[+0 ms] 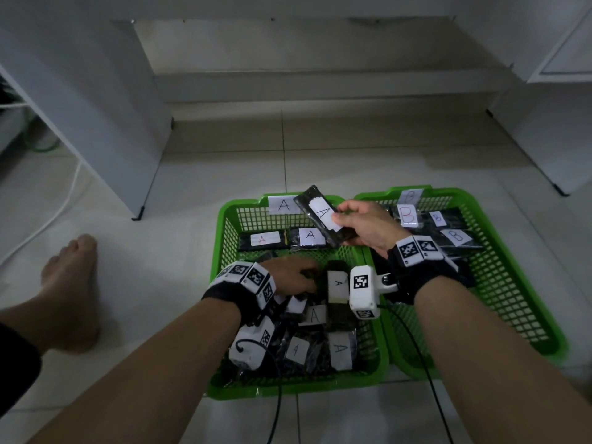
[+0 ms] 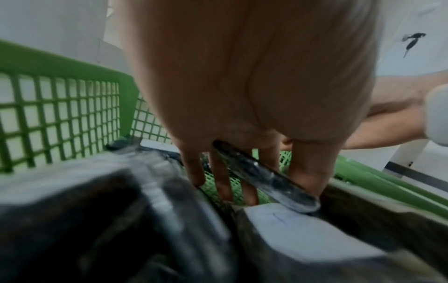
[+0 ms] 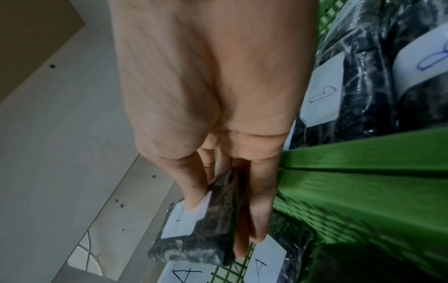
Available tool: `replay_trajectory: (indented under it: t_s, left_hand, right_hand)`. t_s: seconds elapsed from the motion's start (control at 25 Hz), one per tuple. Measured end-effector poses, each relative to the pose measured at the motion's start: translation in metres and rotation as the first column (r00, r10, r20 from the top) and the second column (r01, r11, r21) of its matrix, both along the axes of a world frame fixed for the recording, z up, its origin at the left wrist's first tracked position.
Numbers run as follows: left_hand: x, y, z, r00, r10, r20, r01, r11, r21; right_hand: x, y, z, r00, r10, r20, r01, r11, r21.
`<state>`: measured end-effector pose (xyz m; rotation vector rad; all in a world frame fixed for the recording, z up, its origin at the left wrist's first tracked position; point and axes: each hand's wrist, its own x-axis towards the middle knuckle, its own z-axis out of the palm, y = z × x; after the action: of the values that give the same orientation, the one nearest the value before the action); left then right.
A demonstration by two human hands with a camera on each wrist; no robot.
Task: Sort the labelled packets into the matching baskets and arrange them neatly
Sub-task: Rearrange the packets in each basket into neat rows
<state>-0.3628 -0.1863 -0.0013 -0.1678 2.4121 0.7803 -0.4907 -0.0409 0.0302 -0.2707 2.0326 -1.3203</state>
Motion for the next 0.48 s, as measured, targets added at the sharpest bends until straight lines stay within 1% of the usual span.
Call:
replay_trajectory:
  t_s: [0.04, 0.12, 0.2, 0.28, 0.36, 0.48]
  left_hand:
    - [0.0011, -0.0008, 0.0031, 0.999, 0.037, -0.011, -0.036, 0.998, 0.056]
    - [0.002, -0.0002, 0.0071, 0.999, 0.036, -0.015, -0.035, 0.996, 0.078]
    - [0.0007, 0.0051, 0.0077, 0.998, -0.056, 0.028, 0.056, 0.998, 0.004]
    - [-0.0013, 0.0075, 0.0037, 0.993, -0.094, 0.067, 0.094, 0.996, -0.009]
    - [-0.0021, 0.0067, 0.0002, 0.994, -0.075, 0.078, 0.074, 0.997, 0.018]
    - [0.001, 0.0025, 0.0054, 0.998, -0.053, 0.04, 0.049, 0.995, 0.086]
  right_hand:
    - [0.0013, 0.0006, 0.0005, 1.0, -0.007, 0.003, 0.007, 1.0, -0.01]
    - [0.0029, 0.0023, 0.0004, 1.0, -0.019, -0.004, 0.019, 0.999, -0.028]
    - [0.0042, 0.0035, -0.0008, 1.0, -0.026, -0.008, 0.026, 0.999, -0.046]
    - [0.0038, 0.0029, -0.0018, 1.0, -0.03, -0.004, 0.03, 0.998, -0.05]
    - [0.0023, 0.0024, -0.0023, 0.999, -0.042, 0.032, 0.043, 0.997, -0.058]
    - [0.0006, 0.001, -0.0029, 0.997, -0.051, 0.059, 0.054, 0.996, -0.064]
